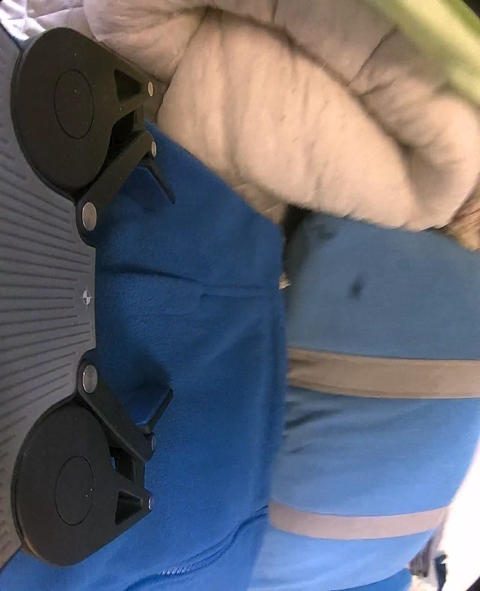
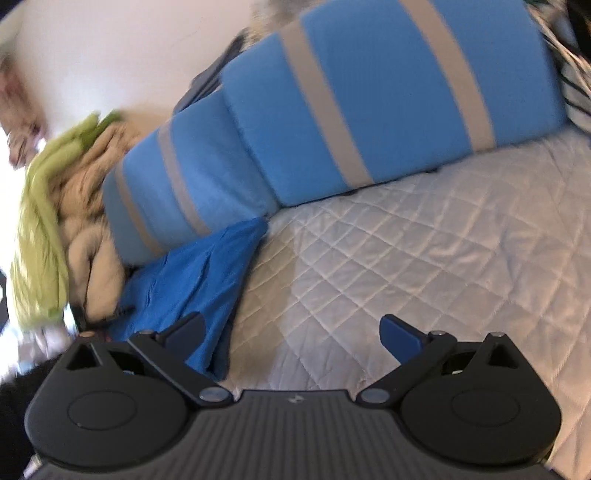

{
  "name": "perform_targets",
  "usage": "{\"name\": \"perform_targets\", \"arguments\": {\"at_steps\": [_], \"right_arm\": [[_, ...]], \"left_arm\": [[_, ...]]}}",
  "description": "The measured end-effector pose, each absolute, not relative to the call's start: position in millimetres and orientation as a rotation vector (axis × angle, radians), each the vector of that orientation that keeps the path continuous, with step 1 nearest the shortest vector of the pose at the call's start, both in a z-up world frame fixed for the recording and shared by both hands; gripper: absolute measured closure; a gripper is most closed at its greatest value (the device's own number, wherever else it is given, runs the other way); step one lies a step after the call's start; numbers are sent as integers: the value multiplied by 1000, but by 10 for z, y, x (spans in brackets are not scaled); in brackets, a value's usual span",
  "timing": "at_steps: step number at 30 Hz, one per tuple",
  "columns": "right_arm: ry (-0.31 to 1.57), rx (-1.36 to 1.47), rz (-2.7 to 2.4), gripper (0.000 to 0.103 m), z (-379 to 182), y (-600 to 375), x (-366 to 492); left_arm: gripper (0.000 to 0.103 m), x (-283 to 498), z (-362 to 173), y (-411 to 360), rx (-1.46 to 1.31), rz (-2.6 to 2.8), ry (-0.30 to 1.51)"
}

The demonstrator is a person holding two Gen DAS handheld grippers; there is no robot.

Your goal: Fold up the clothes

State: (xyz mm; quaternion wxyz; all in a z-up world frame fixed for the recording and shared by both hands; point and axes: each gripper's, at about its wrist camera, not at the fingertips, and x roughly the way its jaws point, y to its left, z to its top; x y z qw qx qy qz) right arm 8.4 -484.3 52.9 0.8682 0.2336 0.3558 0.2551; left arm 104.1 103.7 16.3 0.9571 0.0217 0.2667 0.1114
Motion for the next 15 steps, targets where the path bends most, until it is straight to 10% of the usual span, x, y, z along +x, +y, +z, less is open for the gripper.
{"name": "perform_targets", "arguments": {"at_steps": [15], "right_arm": [[714,506,403,0,530,-4918,35]], "left_arm": [[0,1002,164,1006,61,237,533]]}}
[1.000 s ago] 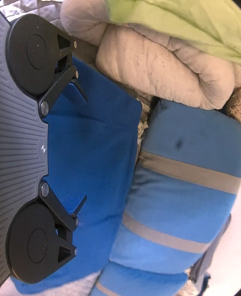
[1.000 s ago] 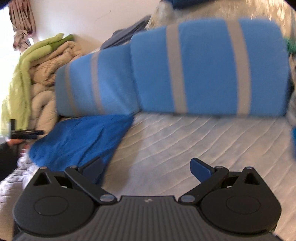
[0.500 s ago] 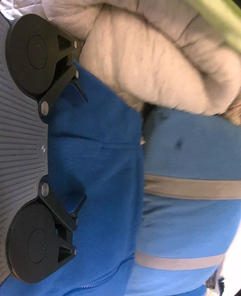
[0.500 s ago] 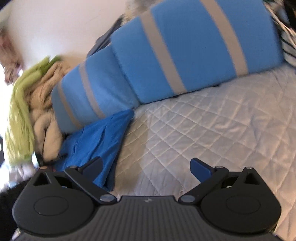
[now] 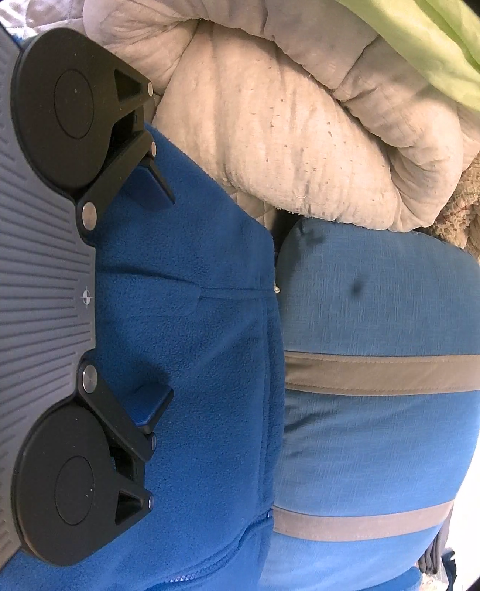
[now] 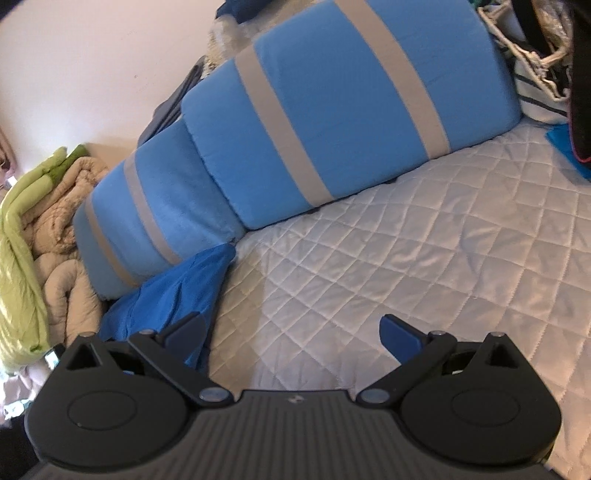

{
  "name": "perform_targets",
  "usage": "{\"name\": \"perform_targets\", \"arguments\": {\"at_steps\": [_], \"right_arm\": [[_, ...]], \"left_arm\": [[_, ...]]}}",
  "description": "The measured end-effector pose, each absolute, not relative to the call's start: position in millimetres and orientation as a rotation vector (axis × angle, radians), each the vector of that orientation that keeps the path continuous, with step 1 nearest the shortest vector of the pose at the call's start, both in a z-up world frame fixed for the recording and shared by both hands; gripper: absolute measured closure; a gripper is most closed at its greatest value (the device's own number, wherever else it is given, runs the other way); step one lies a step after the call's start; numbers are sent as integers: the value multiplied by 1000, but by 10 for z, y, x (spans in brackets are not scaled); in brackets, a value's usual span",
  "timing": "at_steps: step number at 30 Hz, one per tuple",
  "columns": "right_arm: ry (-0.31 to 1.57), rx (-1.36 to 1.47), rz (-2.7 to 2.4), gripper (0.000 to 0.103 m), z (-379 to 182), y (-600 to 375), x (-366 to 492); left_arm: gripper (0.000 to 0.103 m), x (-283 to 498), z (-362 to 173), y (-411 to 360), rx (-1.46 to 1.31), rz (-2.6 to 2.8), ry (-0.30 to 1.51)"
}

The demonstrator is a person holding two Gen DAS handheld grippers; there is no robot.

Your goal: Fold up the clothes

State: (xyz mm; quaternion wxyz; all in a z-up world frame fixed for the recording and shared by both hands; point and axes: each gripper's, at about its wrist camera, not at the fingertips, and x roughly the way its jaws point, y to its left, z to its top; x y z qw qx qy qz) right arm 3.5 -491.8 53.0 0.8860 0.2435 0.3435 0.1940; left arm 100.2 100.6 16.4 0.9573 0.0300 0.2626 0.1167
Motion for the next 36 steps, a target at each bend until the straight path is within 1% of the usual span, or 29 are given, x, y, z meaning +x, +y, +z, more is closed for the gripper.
{"name": "perform_targets", "arguments": {"at_steps": [8,12,16,24,33,36], "right_arm": [[730,498,386,0,522,-4912,54],[734,499,387,0,515,-4904,65],[746,493,397,0,508,-4888,79],[741,506,404,0,506,-4900,67],[739,522,412,0,491,-4922,66],[742,523,415,0,486,-4920,70]], "left_arm": [[0,1034,184,980,81,255,549],[0,1132,321,817,178,328,640],[0,1172,481,594,256,424,693],[0,1122,750,221,268,446,691],[0,1180,780,-5,224,434,708],[0,1187,764,-20,145,365,696]]}}
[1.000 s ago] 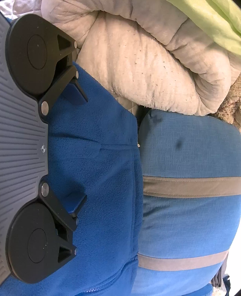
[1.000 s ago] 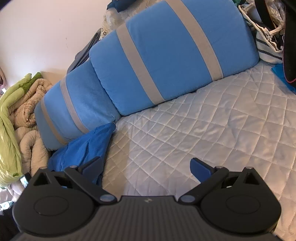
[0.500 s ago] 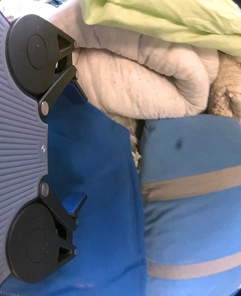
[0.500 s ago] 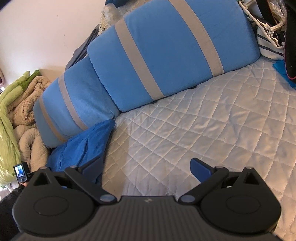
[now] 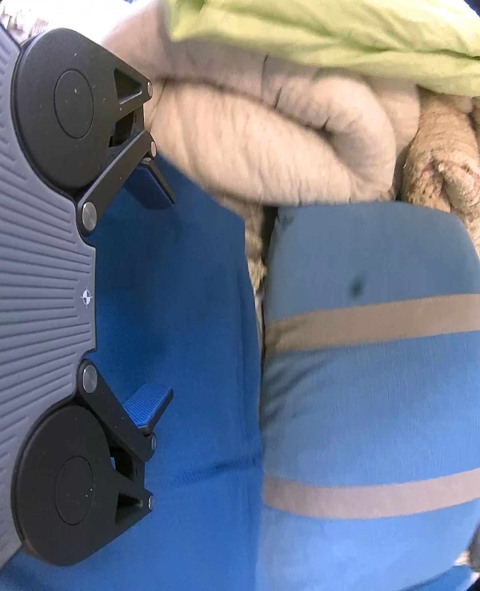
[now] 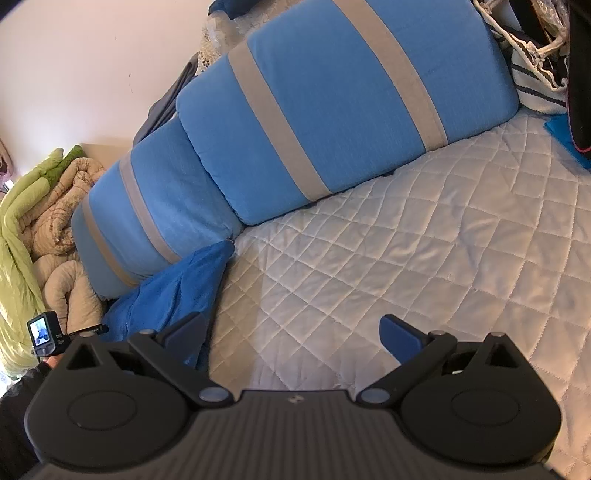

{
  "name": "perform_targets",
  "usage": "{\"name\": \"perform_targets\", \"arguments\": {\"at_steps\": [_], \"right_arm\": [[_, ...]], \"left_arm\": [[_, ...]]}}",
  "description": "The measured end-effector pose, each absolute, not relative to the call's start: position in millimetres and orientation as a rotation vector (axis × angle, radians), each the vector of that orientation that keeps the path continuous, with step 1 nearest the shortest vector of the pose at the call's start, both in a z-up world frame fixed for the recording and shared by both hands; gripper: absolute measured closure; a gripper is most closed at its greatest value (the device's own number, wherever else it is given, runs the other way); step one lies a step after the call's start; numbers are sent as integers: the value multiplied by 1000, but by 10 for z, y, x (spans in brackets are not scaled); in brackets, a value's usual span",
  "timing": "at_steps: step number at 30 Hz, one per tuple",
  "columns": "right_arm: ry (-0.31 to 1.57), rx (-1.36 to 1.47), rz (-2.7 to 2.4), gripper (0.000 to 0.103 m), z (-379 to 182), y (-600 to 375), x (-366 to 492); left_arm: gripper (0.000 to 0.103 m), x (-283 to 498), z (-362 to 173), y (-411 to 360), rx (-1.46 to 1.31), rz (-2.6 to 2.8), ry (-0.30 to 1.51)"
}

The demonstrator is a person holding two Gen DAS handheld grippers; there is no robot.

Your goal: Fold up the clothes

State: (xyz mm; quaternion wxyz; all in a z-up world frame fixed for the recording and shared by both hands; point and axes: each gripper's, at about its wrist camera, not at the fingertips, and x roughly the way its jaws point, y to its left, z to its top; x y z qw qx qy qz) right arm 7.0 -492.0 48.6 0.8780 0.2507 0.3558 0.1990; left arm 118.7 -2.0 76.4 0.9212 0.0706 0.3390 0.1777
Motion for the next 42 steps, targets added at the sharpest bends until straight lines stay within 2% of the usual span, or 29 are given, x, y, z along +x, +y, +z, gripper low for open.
{"name": "perform_targets", "arguments": {"at_steps": [5,14,32,42], "right_arm": [[746,527,415,0,484,-4923,72],[757,526,414,0,476,-4906,83],[770,530,410,0,455,-4897,116],[761,546,426,0,457,-4934,94]], "left_arm": [[0,1266,623,3,-14,232,678],[0,1412,63,125,-209,121,602],[0,1360,168,-74,-75,185,590],[0,1233,565,-362,33,147,585]]}}
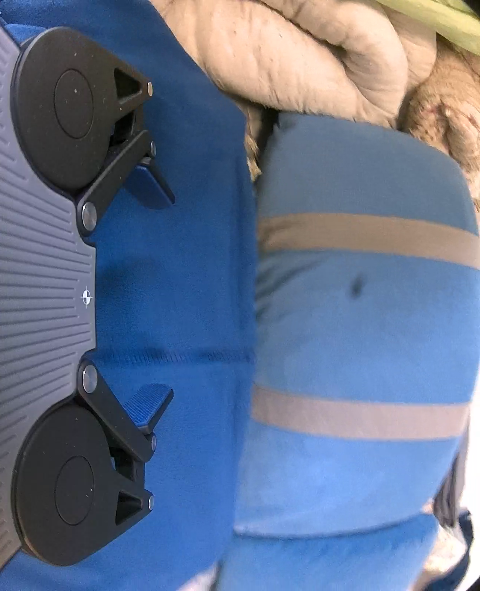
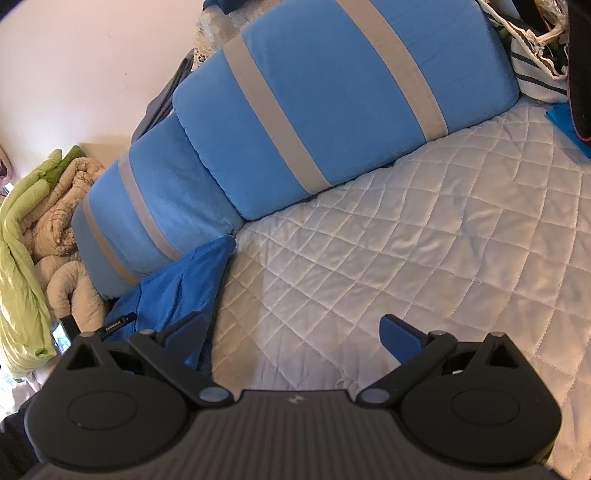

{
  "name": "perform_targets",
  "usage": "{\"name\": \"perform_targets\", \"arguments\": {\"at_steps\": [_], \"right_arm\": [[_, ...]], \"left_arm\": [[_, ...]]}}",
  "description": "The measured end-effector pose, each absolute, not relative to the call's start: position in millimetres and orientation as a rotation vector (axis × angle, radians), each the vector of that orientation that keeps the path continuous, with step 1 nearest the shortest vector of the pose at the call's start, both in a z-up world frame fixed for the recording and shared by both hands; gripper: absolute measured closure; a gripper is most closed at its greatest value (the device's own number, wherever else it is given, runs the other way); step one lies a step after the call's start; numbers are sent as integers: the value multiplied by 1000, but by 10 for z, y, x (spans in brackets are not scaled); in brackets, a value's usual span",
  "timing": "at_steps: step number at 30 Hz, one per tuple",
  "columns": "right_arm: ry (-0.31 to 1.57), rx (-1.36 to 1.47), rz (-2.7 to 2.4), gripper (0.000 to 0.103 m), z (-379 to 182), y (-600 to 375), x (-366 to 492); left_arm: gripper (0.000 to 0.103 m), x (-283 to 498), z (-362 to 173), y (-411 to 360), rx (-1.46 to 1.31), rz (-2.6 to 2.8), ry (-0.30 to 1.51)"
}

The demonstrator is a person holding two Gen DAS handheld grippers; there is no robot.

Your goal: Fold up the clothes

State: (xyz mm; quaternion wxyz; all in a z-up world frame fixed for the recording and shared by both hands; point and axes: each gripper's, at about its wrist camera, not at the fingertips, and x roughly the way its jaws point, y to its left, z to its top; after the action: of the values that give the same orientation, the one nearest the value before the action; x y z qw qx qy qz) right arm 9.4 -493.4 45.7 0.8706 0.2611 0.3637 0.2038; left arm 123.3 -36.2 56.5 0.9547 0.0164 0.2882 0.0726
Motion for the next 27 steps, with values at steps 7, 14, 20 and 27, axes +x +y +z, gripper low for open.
{"name": "perform_targets", "arguments": {"at_steps": [7,14,20,27], "right_arm": [[752,564,432,0,457,-4964,74],[747,576,428,0,447,-4976,76],[768,558,439,0,437,-4927,112],[750,566,423,0,448,-4966,77]], "left_arm": [[0,1370,620,-725,102,84,560],[0,1737,111,-537,-5,139,678],[0,1923,38,-614,73,159,760],[0,1825,49,-625,96,174,721]]}}
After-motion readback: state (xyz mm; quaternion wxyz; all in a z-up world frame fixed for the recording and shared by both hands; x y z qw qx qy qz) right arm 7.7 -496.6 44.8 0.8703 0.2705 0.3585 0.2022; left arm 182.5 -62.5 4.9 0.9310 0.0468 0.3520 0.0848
